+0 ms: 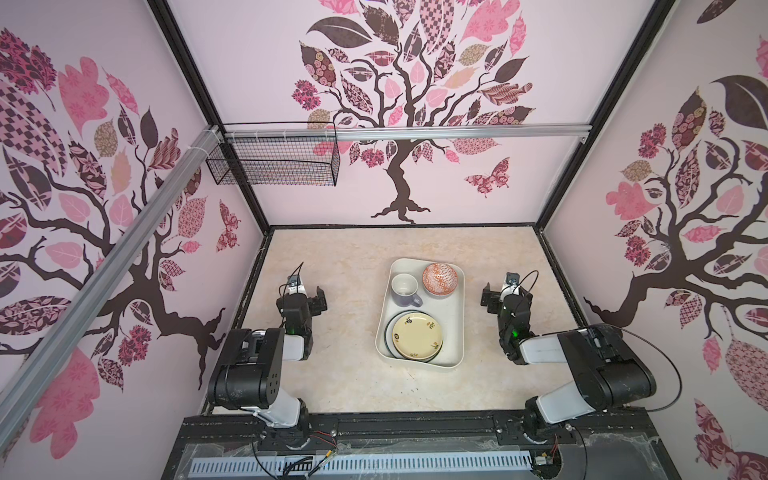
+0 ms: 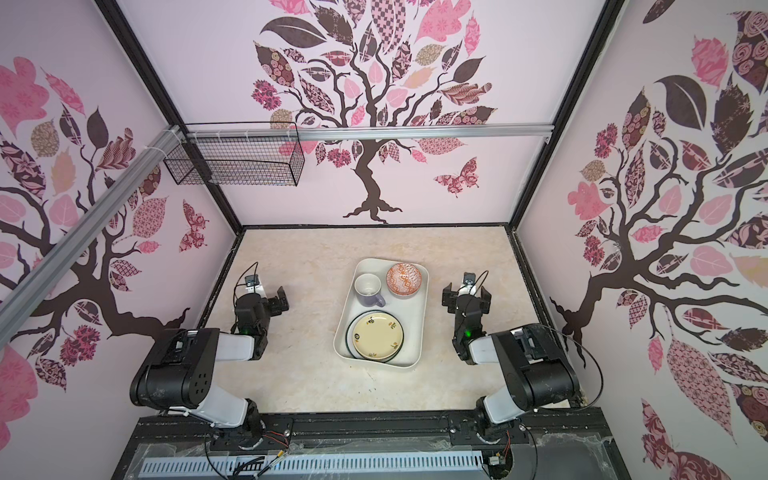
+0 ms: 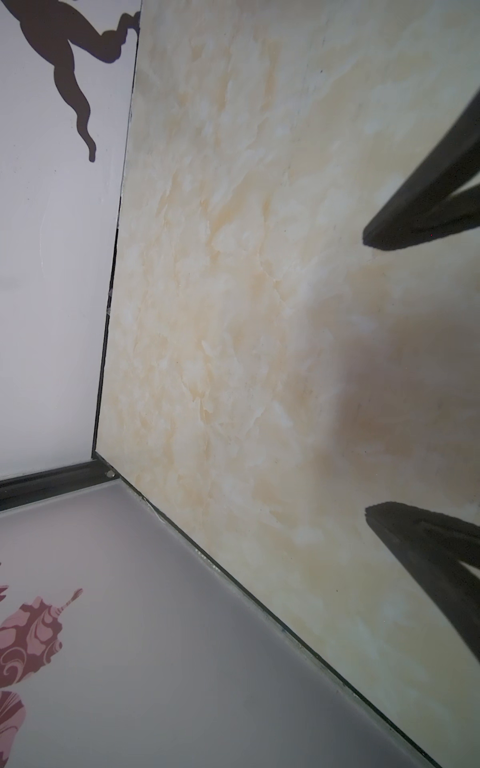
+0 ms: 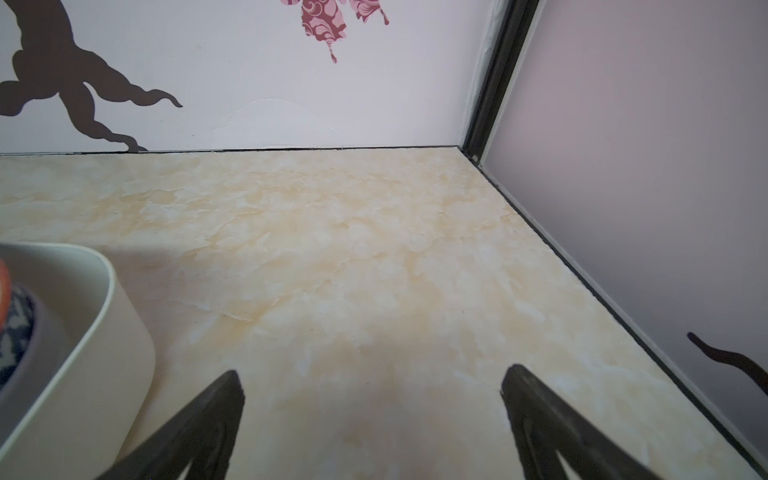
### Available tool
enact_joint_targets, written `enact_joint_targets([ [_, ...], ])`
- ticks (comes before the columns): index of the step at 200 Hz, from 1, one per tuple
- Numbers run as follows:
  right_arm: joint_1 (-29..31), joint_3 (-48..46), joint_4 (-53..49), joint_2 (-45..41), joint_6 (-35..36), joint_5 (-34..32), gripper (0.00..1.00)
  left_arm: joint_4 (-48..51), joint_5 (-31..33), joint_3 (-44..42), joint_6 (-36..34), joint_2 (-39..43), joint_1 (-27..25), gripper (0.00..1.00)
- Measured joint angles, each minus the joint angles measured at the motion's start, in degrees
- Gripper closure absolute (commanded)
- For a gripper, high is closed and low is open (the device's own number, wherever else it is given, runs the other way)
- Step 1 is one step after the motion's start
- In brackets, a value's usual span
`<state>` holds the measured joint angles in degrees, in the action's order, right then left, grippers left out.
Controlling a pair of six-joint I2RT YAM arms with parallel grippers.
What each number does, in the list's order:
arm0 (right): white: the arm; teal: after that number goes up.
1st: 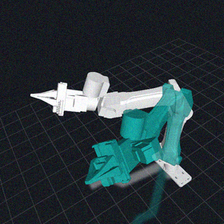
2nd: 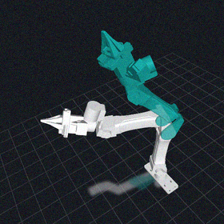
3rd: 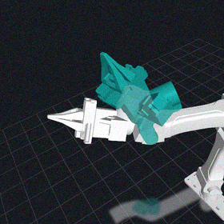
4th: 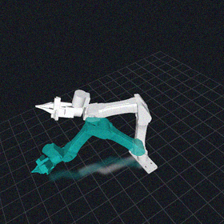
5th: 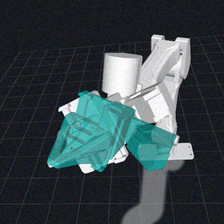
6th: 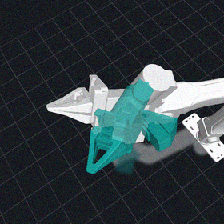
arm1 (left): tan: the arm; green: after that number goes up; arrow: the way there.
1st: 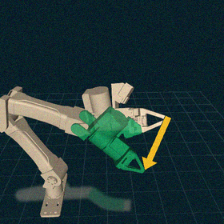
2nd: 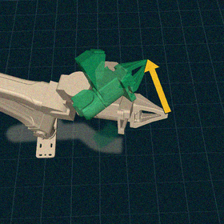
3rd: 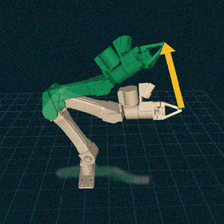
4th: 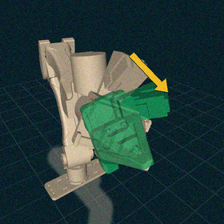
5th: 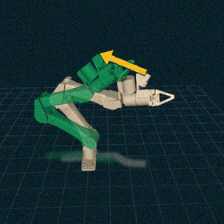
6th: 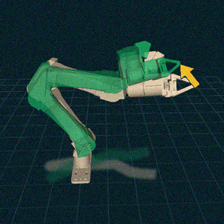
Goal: Place the mixed dishes into the plastic bin
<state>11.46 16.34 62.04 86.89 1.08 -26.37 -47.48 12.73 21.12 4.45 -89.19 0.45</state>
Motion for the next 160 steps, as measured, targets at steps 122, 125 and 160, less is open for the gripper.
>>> enact_joint_targets([
  [122, -0.42, -3.69, 8.04, -0.02, -1.29, -2.4, 0.01, 0.02, -0.39, 0.0, 0.0, 0.02, 0.02, 0.02],
  [125, -0.42, -3.8, 8.28, -0.04, -1.29, -2.38, 0.0, 0.02, -0.39, 0.0, 0.0, 0.02, 0.02, 0.02],
  [160, -0.42, -8.09, 13.16, -0.44, -1.11, -1.73, 0.0, 0.02, -0.39, 0.0, 0.0, 0.0, 0.02, 0.02],
])
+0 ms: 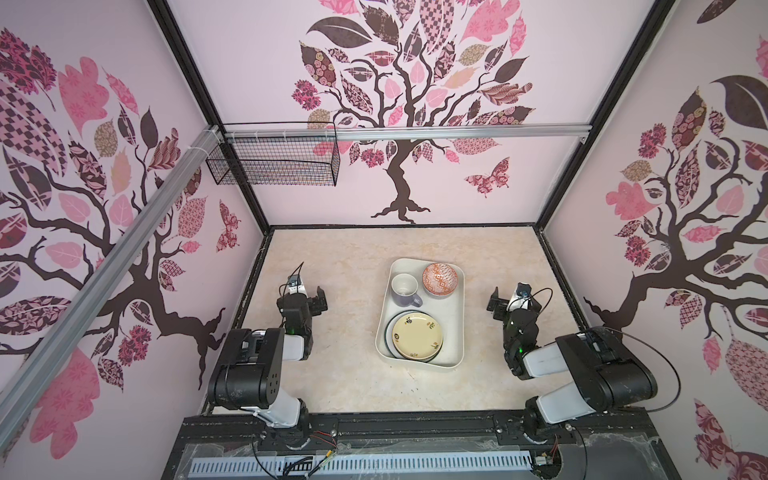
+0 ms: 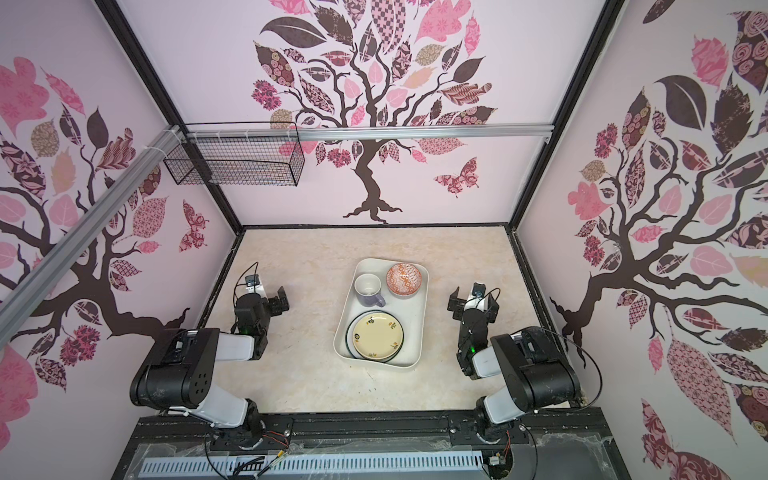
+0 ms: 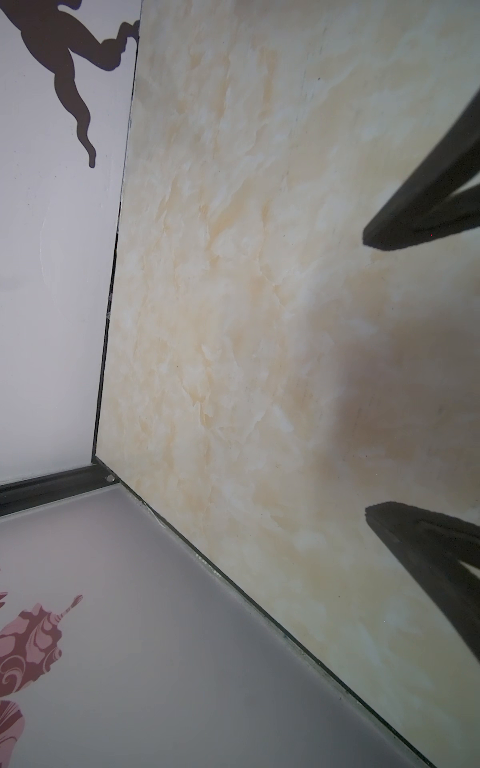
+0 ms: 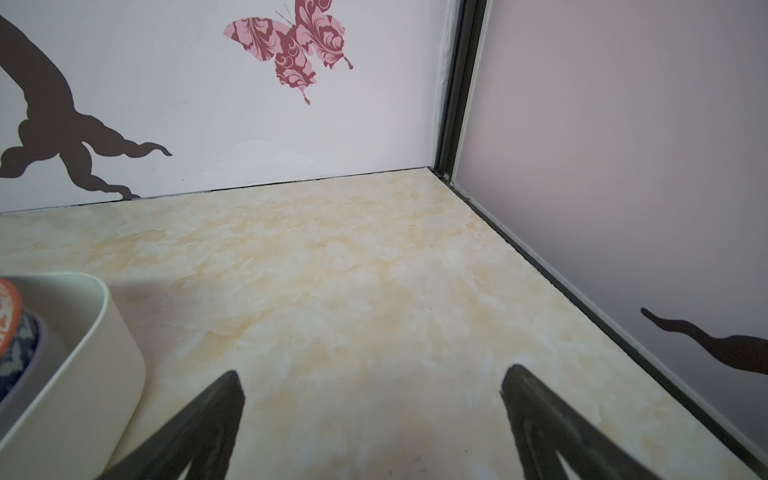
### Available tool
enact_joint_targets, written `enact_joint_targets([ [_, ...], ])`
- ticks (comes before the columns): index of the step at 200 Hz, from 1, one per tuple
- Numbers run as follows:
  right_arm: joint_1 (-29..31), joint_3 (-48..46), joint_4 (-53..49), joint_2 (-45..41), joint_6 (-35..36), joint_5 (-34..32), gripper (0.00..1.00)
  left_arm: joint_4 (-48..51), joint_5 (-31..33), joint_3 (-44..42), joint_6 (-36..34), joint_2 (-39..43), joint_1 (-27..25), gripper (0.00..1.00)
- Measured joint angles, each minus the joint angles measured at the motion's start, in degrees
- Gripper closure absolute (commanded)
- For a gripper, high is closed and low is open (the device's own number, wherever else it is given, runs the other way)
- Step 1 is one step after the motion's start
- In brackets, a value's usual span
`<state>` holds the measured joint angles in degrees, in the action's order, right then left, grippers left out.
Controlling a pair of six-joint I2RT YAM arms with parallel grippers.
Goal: Place the mixed dishes into the plastic bin
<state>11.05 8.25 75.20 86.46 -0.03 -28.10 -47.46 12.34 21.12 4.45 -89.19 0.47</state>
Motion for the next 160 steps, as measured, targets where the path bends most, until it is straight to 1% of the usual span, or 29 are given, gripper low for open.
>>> enact_joint_targets([
  [48, -0.02, 0.24, 0.48, 0.0, 0.22, 1.33, 0.0, 0.0, 0.0, 0.0, 0.0, 0.02, 0.0, 0.02],
  [56, -0.46, 0.94, -0.39, 0.0, 0.28, 3.15, 0.0, 0.0, 0.0, 0.0, 0.0, 0.02, 0.0, 0.02],
  [63, -1.53, 1.77, -0.87, 0.22, 0.26, 6.08, 0.0, 0.0, 0.0, 0.0, 0.0, 0.02, 0.0, 0.02],
  [79, -4.37, 3.54, -0.07, 2.51, 0.26, 11.13, 0.01, -0.02, 0.0, 0.0, 0.0, 0.02, 0.0, 0.02],
  [114, -7.17, 7.04, -6.47, 3.06, -0.15, 19.21, 0.0, -0.02, 0.0, 0.0, 0.0, 0.02, 0.0, 0.02],
  [135, -8.37, 8.0, -8.02, 3.06, -0.42, 21.9, 0.0, 0.0, 0.0, 0.0, 0.0, 0.02, 0.0, 0.02],
  [160, -8.63, 7.98, -9.18, 3.06, -0.66, 23.39, 0.01, -0.02, 0.0, 0.0, 0.0, 0.0, 0.0, 0.02],
])
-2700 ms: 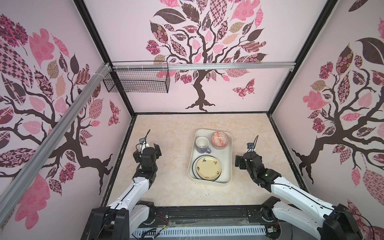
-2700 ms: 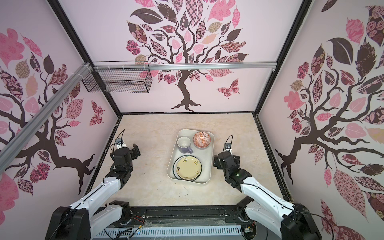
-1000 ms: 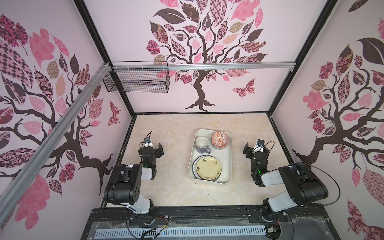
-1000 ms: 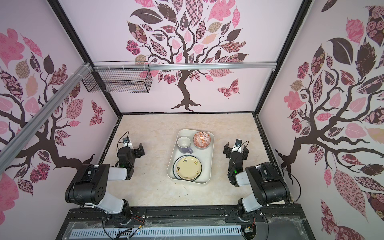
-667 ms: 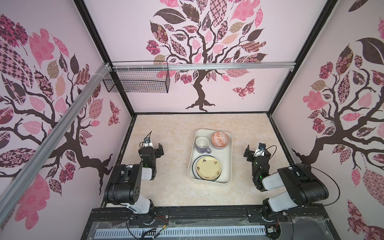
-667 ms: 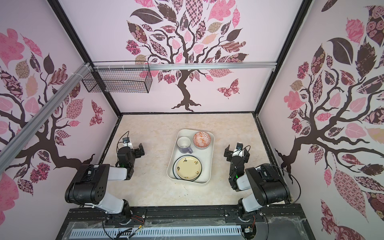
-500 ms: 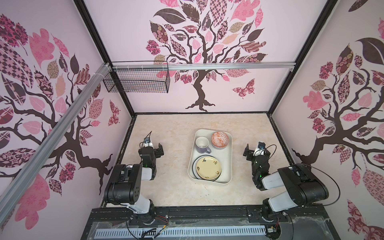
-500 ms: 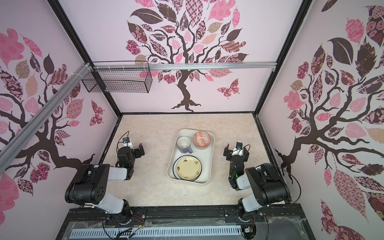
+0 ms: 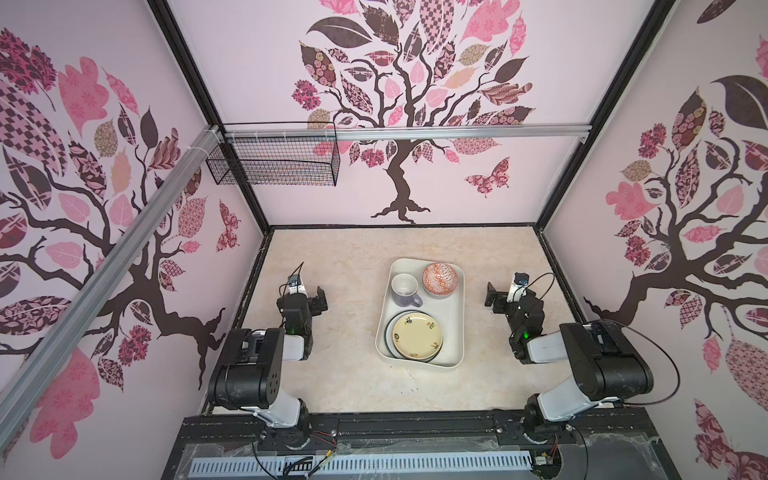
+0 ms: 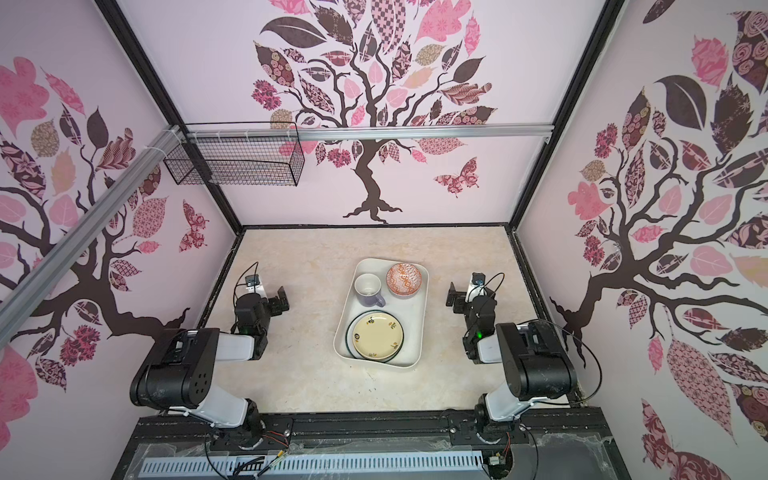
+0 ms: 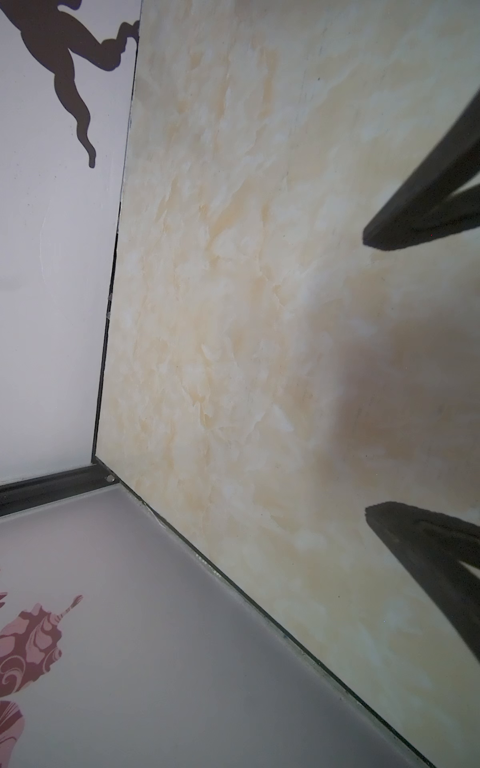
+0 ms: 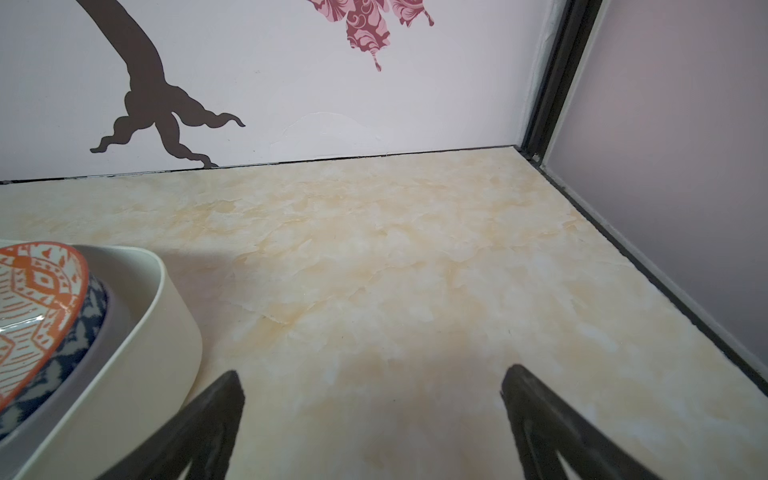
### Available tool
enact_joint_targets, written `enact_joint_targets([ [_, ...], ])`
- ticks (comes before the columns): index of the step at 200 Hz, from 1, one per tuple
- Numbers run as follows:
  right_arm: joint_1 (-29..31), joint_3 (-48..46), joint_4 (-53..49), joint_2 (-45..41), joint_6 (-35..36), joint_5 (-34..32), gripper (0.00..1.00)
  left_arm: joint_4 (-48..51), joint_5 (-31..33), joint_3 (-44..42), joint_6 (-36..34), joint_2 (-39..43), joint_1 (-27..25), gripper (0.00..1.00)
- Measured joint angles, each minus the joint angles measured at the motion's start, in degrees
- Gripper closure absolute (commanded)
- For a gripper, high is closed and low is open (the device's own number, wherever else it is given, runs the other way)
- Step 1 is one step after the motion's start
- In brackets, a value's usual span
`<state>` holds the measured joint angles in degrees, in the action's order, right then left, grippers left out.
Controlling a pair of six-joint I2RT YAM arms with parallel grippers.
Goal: Place the mixed dishes into the plastic bin
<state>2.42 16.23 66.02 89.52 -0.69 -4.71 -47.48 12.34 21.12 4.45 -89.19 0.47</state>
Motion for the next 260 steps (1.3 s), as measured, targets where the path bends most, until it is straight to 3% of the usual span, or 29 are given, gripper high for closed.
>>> enact_joint_targets([
  [260, -0.15, 0.0, -0.48, 0.0, -0.39, 1.16, 0.0, 0.0, -0.02, 0.0, 0.0, 0.02, 0.0, 0.02],
])
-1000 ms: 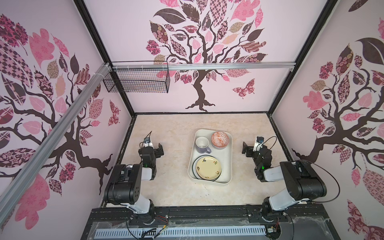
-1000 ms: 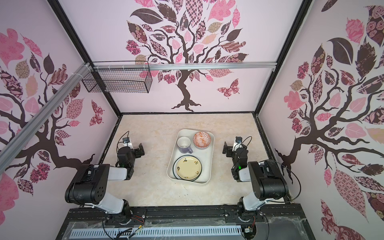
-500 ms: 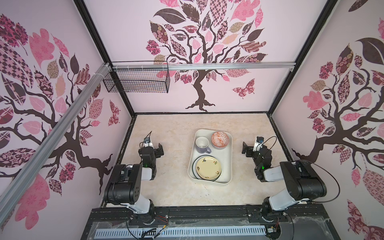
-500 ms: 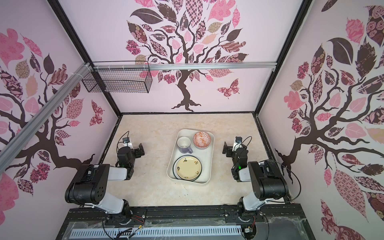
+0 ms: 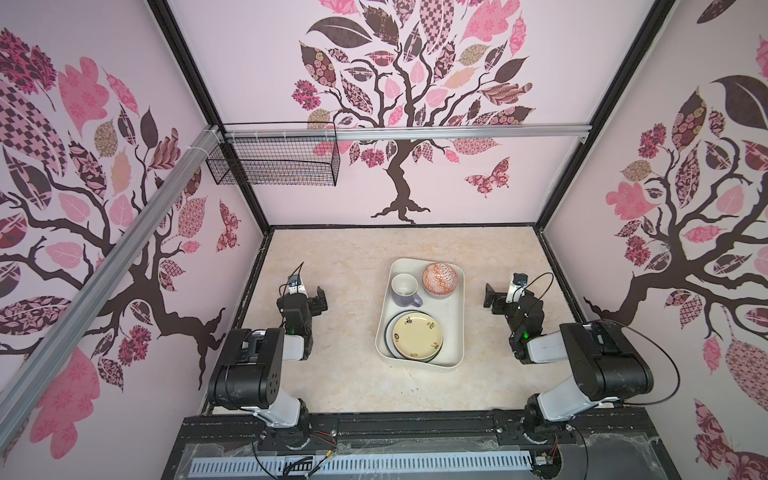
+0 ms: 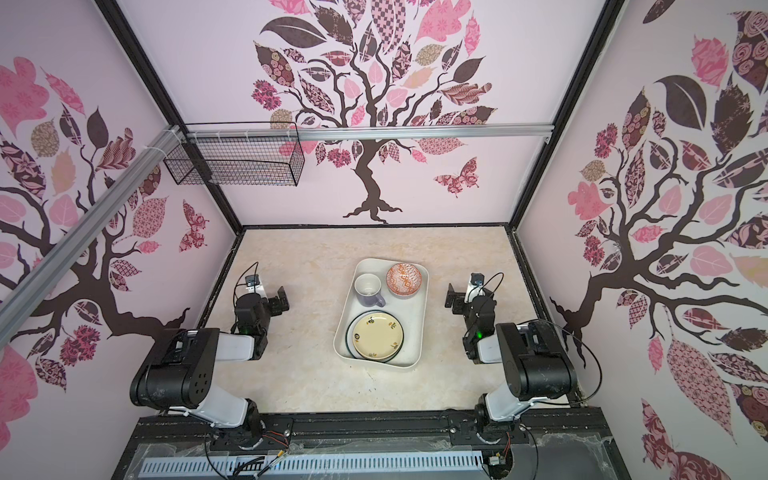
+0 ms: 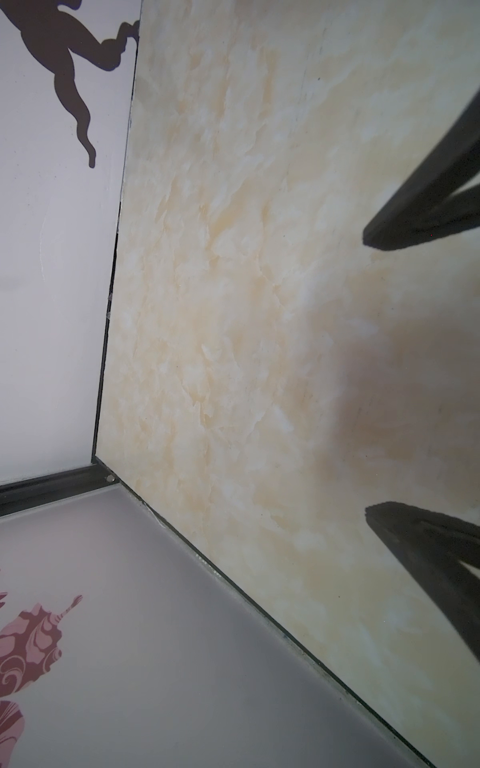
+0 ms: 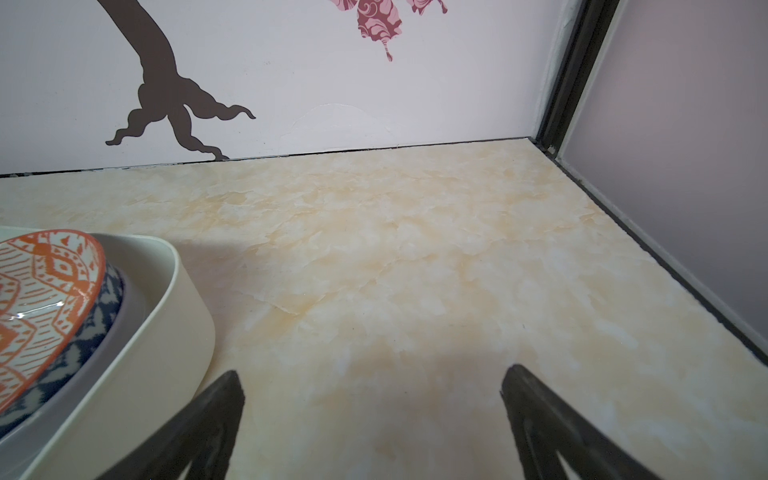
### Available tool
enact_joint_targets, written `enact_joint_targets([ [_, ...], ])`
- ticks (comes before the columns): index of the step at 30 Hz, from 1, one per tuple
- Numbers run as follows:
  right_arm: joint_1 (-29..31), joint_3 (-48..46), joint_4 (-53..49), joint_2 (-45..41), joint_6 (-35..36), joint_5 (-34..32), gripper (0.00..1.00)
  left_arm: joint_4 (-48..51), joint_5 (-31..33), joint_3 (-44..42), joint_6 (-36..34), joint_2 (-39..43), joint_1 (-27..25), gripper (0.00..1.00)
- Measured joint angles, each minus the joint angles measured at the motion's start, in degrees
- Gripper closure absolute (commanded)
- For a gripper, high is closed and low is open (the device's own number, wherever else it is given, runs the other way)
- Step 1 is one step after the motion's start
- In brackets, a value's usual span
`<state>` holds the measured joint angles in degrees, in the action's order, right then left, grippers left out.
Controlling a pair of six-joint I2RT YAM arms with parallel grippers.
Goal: Place the mixed dishes into the plastic bin
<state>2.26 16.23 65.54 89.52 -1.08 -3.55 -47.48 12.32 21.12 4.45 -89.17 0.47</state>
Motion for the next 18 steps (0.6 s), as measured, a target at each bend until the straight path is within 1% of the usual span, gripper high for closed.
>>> enact_joint_targets([
  [13, 0.0, 0.0, 0.0, 0.0, 0.0, 0.0, 0.01, 0.02, -0.11, 0.0, -0.04, 0.0, 0.0, 0.02],
  [18, 0.0, 0.0, -0.02, 0.0, 0.0, 0.0, 0.0, -0.13, -4.81, 0.24, -1.29, -0.39, 0.44, 0.02],
])
